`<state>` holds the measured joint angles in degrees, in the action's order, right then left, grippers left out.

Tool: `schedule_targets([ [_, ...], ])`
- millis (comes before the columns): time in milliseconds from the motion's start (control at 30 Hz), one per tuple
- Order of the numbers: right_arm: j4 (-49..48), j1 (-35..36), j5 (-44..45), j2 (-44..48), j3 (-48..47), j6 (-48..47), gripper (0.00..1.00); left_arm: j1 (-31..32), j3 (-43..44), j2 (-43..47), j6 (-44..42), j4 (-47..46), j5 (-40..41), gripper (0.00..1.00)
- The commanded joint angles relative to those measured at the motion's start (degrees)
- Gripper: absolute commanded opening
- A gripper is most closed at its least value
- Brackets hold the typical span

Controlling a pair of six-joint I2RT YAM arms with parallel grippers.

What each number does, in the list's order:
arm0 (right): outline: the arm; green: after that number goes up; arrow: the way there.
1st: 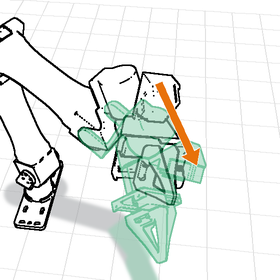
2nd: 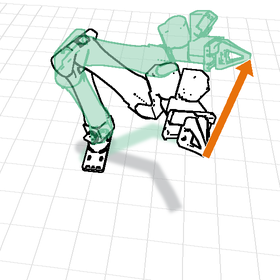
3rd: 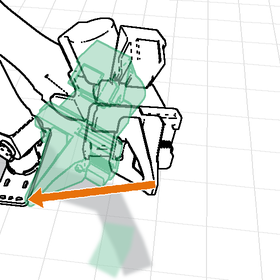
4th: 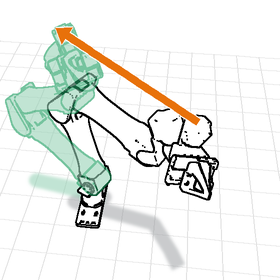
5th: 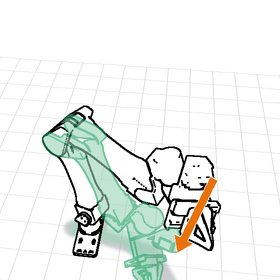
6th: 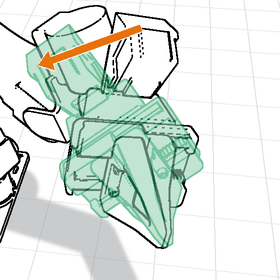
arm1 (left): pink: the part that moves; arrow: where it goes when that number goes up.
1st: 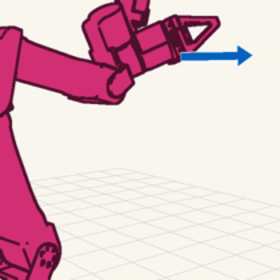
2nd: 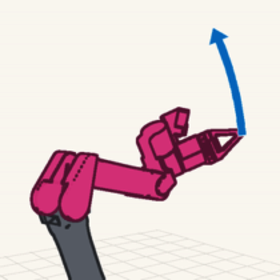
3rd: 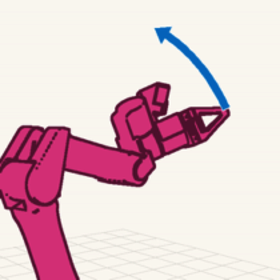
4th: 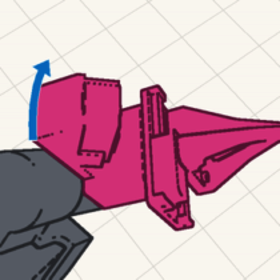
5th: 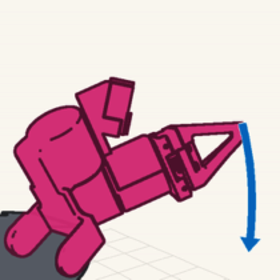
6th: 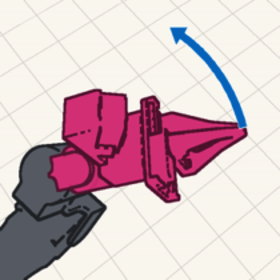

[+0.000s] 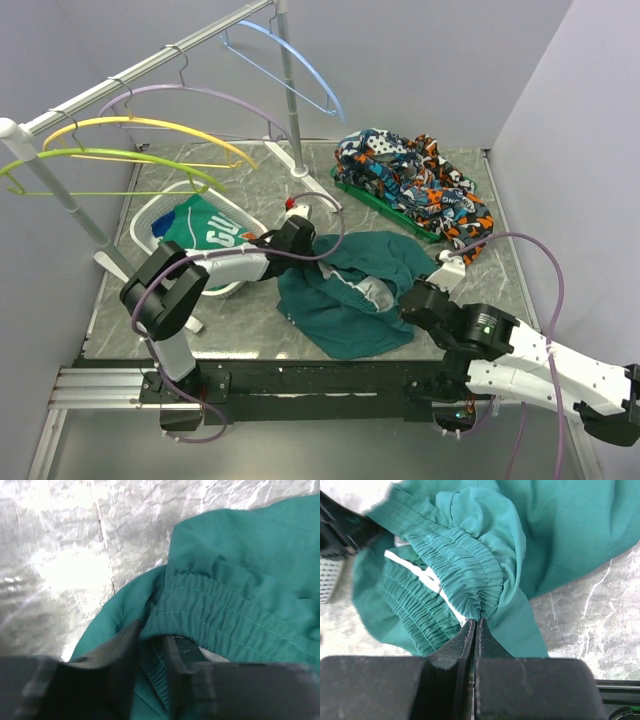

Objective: Place the shorts on the hanger

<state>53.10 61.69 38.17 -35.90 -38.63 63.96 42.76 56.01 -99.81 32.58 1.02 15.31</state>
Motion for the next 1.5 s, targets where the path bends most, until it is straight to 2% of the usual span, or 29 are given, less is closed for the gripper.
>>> schedule_targets([
  [0,1.48,-0.43,4.63,2.50,-4.43,-0.77,0.00,0.13,-0.73,2.60,-0.76,-5.59,1.20,0.16],
  [33,1.74,-0.43,5.06,2.59,-4.87,-1.03,0.00,0.74,-0.81,4.86,-0.94,-4.89,1.91,0.07],
  [67,1.92,-0.43,5.50,2.76,-5.83,-1.21,0.00,1.26,-0.99,6.45,-0.94,-4.19,2.52,0.02],
  [300,2.71,-0.52,12.35,1.72,-16.28,-6.30,0.00,2.50,0.58,27.27,0.03,9.77,2.27,0.01],
  [433,-1.94,-0.96,16.05,-1.01,-25.51,-15.67,0.00,2.76,4.63,39.48,0.29,18.48,0.34,0.01],
  [533,-6.51,-2.36,18.25,-5.57,-34.29,-24.02,0.00,2.85,9.37,44.77,0.21,24.72,0.25,0.01],
  [733,-15.13,-8.86,13.08,-13.48,-50.47,-37.66,0.00,3.03,22.99,48.04,-0.15,33.33,-3.26,0.01],
  [800,-15.39,-11.41,11.58,-16.04,-56.36,-38.91,0.00,2.94,27.37,47.08,-0.06,35.01,-6.67,0.01],
  [900,-16.36,-14.13,7.71,-17.27,-58.92,-39.71,0.00,2.94,29.25,44.18,0.20,38.79,-7.14,0.01],
  [967,-15.58,-15.54,5.35,-17.36,-56.39,-38.48,0.00,3.03,26.89,44.44,0.38,38.10,-7.40,0.01],
  [1000,-15.40,-17.64,4.11,-17.01,-54.46,-37.61,0.00,3.03,22.70,45.40,1.16,37.22,-7.84,0.01],
  [1067,-16.01,-20.10,0.00,-14.57,-45.60,-33.92,0.00,3.03,17.06,46.63,2.40,34.86,-9.07,0.01],
  [1100,-16.79,-22.82,-1.86,-13.42,-41.83,-31.82,0.00,3.03,10.85,47.77,3.79,31.97,-9.77,0.01],
  [1133,-17.59,-24.93,-3.96,-12.19,-34.31,-30.67,0.00,2.94,7.66,48.30,4.59,30.55,-10.82,0.01],
  [1167,-19.51,-26.78,-7.03,-10.26,-30.58,-29.52,0.00,3.03,1.10,48.57,5.38,28.71,-11.26,0.01],
  [1200,-20.66,-28.45,-13.15,-9.46,-26.88,-27.68,0.00,3.03,-2.19,48.92,6.96,25.21,-11.70,0.01],
  [1233,-22.06,-31.51,-16.43,-8.23,-19.36,-26.88,0.00,3.03,-5.18,48.83,7.67,23.17,-12.14,0.01],
  [1267,-24.86,-32.68,-18.90,-8.05,-15.72,-26.18,0.00,3.03,-10.69,48.66,8.37,21.24,-11.89,0.01],
  [1333,-27.77,-36.18,-24.97,-8.48,-6.78,-24.77,0.00,3.03,-15.29,47.26,10.57,15.96,-11.18,0.01],
  [1400,-32.43,-38.65,-31.62,-10.76,-2.17,-23.89,0.00,3.11,-19.35,44.55,12.24,11.41,-10.39,0.01],
  [1467,-34.98,-40.68,-34.47,-13.92,1.88,-23.80,0.00,3.03,-21.11,42.43,13.03,9.10,-9.26,0.01],
])
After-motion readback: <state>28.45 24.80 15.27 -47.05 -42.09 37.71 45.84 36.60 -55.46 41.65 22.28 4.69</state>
